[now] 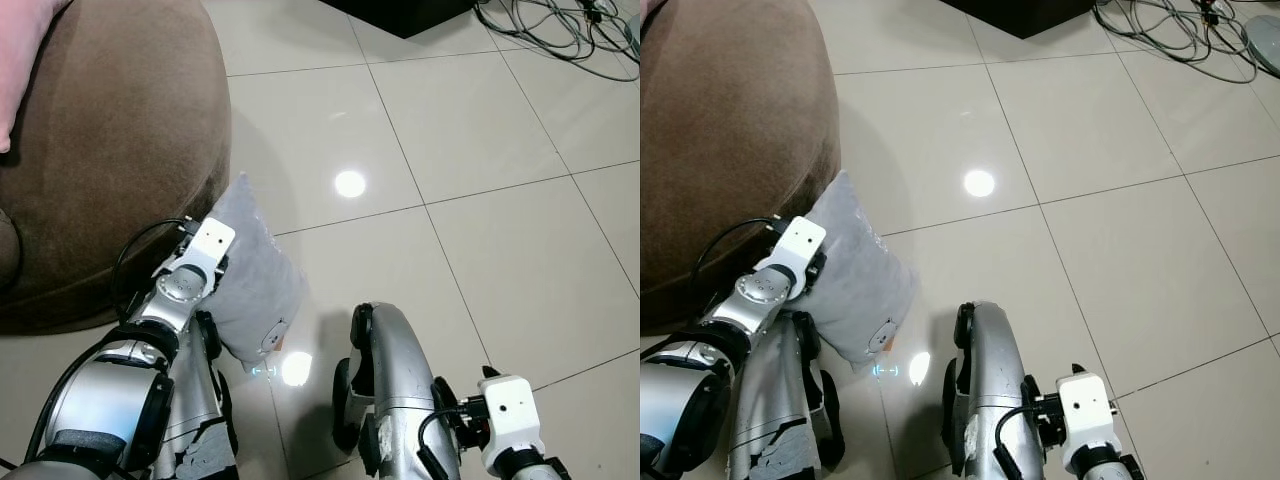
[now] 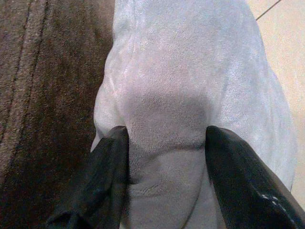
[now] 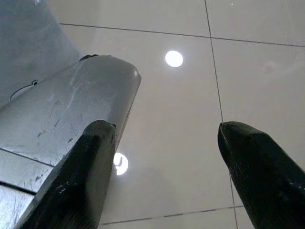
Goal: Move the pillow to the sofa from floor
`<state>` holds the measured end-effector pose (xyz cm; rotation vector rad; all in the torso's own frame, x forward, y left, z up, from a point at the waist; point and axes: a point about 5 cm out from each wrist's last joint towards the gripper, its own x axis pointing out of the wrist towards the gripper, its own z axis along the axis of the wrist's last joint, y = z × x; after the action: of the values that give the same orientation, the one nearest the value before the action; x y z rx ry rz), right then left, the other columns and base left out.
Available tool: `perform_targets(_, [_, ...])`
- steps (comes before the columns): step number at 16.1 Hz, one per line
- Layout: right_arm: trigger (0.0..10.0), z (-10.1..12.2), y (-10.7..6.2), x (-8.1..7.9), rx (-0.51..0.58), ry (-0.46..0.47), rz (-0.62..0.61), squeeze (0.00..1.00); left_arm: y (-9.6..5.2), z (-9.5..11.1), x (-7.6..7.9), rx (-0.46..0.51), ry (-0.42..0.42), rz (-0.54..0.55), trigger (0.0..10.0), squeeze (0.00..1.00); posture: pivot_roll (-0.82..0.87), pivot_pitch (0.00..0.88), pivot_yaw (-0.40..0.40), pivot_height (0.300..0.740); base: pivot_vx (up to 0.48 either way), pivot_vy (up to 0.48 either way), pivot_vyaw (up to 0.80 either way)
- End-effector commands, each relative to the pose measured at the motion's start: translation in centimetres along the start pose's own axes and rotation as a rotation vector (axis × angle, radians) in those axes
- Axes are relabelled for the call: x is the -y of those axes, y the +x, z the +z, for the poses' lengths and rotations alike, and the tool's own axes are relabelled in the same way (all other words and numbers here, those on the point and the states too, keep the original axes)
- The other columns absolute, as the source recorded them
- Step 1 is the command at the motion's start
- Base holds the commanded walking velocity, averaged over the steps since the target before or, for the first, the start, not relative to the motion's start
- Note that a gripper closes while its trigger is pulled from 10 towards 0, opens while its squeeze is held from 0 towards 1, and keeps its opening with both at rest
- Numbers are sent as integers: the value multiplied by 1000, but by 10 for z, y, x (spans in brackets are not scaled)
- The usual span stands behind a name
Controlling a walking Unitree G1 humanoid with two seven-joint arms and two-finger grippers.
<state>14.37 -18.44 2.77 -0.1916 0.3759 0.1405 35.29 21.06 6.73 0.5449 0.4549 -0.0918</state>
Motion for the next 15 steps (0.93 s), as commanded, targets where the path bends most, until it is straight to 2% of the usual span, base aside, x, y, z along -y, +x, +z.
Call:
perform_targets(1, [10000, -10, -8, 2, -54, -14, -6, 0, -1, -7, 12, -15, -19, -45, 0, 0, -73, 369, -168, 546, 0, 0, 0])
perform_targets(5, [10000, -10, -9, 1, -56, -12, -7, 0, -1, -5, 18, 3, -61, -54, 0, 0, -74, 360, -163, 546, 0, 0, 0])
perform_targets(7, [10000, -9, -5, 3, -50, -15, -10, 0, -1, -4, 26, 15, -67, -74, 0, 0, -81, 351, -161, 546, 0, 0, 0])
perform_targets(13, [10000, -9, -7, 1, -51, -17, -16, 0, -1, -3, 29, 28, -99, -74, 0, 0, -81, 349, -155, 546, 0, 0, 0])
perform_targets(15, [10000, -8, -3, -3, -42, -7, -7, 0, -1, -2, 27, 36, -163, -64, 0, 0, -70, 350, -154, 546, 0, 0, 0])
